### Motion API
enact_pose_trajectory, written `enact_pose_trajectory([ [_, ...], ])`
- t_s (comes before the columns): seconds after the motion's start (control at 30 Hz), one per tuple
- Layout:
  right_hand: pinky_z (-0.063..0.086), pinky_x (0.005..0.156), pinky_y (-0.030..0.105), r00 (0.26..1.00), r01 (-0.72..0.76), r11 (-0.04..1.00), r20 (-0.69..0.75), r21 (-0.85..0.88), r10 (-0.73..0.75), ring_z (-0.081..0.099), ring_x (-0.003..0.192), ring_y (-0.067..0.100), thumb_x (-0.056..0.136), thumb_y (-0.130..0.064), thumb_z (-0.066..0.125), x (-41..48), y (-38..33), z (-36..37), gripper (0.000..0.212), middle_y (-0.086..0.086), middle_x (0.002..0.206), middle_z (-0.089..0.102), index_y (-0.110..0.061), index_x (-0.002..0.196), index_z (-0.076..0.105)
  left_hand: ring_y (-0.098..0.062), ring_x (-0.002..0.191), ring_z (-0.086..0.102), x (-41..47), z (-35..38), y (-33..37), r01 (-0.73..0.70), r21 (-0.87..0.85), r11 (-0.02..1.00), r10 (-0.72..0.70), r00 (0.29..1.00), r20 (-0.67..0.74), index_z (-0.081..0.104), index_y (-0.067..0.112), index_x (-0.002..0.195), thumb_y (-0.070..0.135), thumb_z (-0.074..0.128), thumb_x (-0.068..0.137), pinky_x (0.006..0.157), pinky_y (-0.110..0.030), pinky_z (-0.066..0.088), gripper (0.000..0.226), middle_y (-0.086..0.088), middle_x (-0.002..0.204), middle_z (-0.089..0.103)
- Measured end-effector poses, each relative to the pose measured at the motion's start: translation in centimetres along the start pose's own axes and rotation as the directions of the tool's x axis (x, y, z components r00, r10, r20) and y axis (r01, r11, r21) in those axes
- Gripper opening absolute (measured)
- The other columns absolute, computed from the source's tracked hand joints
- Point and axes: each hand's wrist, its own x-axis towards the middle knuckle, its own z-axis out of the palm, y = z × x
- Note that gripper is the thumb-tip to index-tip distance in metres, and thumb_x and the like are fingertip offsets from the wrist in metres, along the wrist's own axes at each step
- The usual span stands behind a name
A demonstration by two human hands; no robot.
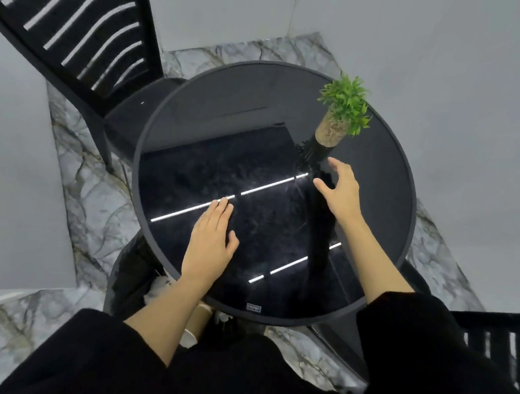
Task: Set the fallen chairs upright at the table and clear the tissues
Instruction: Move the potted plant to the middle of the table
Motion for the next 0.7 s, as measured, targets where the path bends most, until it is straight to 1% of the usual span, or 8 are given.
enact_pose_trajectory([
  [0.1, 0.030, 0.104, 0.024, 0.994, -0.069, 0.996, -0.084, 0.064, 0.074, 0.043, 0.130, 0.024, 0.086, -0.010, 0.065, 3.3, 0.0, 0.0, 0.059, 0.014, 0.141, 0.045, -0.004, 0.138, 0.037, -0.019, 0.144, 0.021, 0.1, 0.2, -0.2, 0.000, 0.011, 1.000, 0.000, 1.000, 0.001, 0.033, 0.010, 0.141, 0.021, 0.043, 0.093, 0.115, -0.032, 0.015, 0.050, -0.006, 0.153, 0.030],
  [0.17, 0.032, 0.103, 0.024, 0.984, -0.107, 0.986, -0.129, 0.126, 0.123, 0.044, 0.129, 0.025, 0.084, -0.010, 0.068, 5.4, -0.1, 0.1, 0.062, 0.013, 0.140, 0.047, -0.005, 0.137, 0.037, -0.018, 0.143, 0.021, 0.0, 0.2, -0.3, 0.009, 0.026, 1.000, -0.009, 1.000, 0.012, 0.034, 0.011, 0.141, 0.026, 0.038, 0.092, 0.115, -0.032, 0.017, 0.051, -0.005, 0.153, 0.032],
  [0.23, 0.034, 0.105, 0.029, 0.976, -0.133, 0.973, -0.145, 0.189, 0.161, 0.046, 0.128, 0.026, 0.081, -0.012, 0.071, 7.3, -0.3, 0.4, 0.066, 0.013, 0.139, 0.049, -0.006, 0.136, 0.036, -0.017, 0.143, 0.022, 0.2, 0.1, -0.5, 0.016, 0.037, 0.999, -0.016, 1.000, 0.017, 0.035, 0.011, 0.140, 0.033, 0.028, 0.088, 0.113, -0.032, 0.018, 0.057, -0.005, 0.152, 0.033],
  [0.33, 0.039, 0.108, 0.036, 0.958, -0.205, 0.938, -0.140, 0.281, 0.251, 0.048, 0.127, 0.026, 0.076, -0.019, 0.076, 9.5, -0.6, 1.2, 0.074, 0.013, 0.138, 0.051, -0.007, 0.137, 0.036, -0.016, 0.142, 0.020, 0.2, 0.2, -0.7, 0.018, 0.052, 0.998, -0.020, 0.999, 0.032, 0.034, 0.012, 0.140, 0.036, 0.023, 0.086, 0.112, -0.030, 0.015, 0.061, -0.004, 0.153, 0.032],
  [0.4, 0.041, 0.106, 0.034, 0.933, -0.247, 0.914, -0.175, 0.323, 0.314, 0.051, 0.124, 0.026, 0.074, -0.021, 0.078, 10.4, -0.8, 1.7, 0.073, 0.013, 0.134, 0.053, -0.005, 0.134, 0.039, -0.016, 0.143, 0.020, 0.3, 0.1, -0.6, 0.017, 0.059, 0.998, -0.019, 0.999, 0.035, 0.033, 0.012, 0.141, 0.035, 0.023, 0.086, 0.112, -0.030, 0.014, 0.060, -0.004, 0.153, 0.031],
  [0.47, 0.042, 0.104, 0.031, 0.919, -0.230, 0.908, -0.230, 0.351, 0.321, 0.052, 0.122, 0.025, 0.071, -0.018, 0.079, 10.5, -1.0, 2.1, 0.072, 0.012, 0.131, 0.055, -0.005, 0.132, 0.042, -0.018, 0.143, 0.022, 0.3, 0.1, -0.5, 0.021, 0.062, 0.998, -0.024, 0.999, 0.038, 0.034, 0.012, 0.140, 0.035, 0.023, 0.086, 0.112, -0.030, 0.015, 0.060, -0.004, 0.153, 0.032],
  [0.57, 0.042, 0.099, 0.024, 0.925, -0.192, 0.916, -0.246, 0.352, 0.289, 0.054, 0.119, 0.023, 0.070, -0.016, 0.080, 9.1, -1.9, 2.4, 0.069, 0.012, 0.128, 0.058, -0.005, 0.129, 0.046, -0.020, 0.143, 0.023, 0.3, 0.0, -0.4, 0.017, 0.071, 0.997, -0.020, 0.999, 0.042, 0.034, 0.011, 0.140, 0.034, 0.023, 0.086, 0.113, -0.032, 0.016, 0.060, -0.006, 0.152, 0.033],
  [0.7, 0.041, 0.083, 0.011, 0.954, -0.113, 0.932, -0.224, 0.344, 0.199, 0.059, 0.110, 0.021, 0.068, -0.012, 0.082, 5.2, -3.5, 3.2, 0.059, 0.012, 0.118, 0.063, -0.001, 0.119, 0.054, -0.020, 0.143, 0.022, 0.4, -0.1, -0.4, 0.018, 0.059, 0.998, -0.021, 0.999, 0.043, 0.034, 0.011, 0.140, 0.035, 0.023, 0.086, 0.113, -0.031, 0.015, 0.060, -0.005, 0.153, 0.032],
])
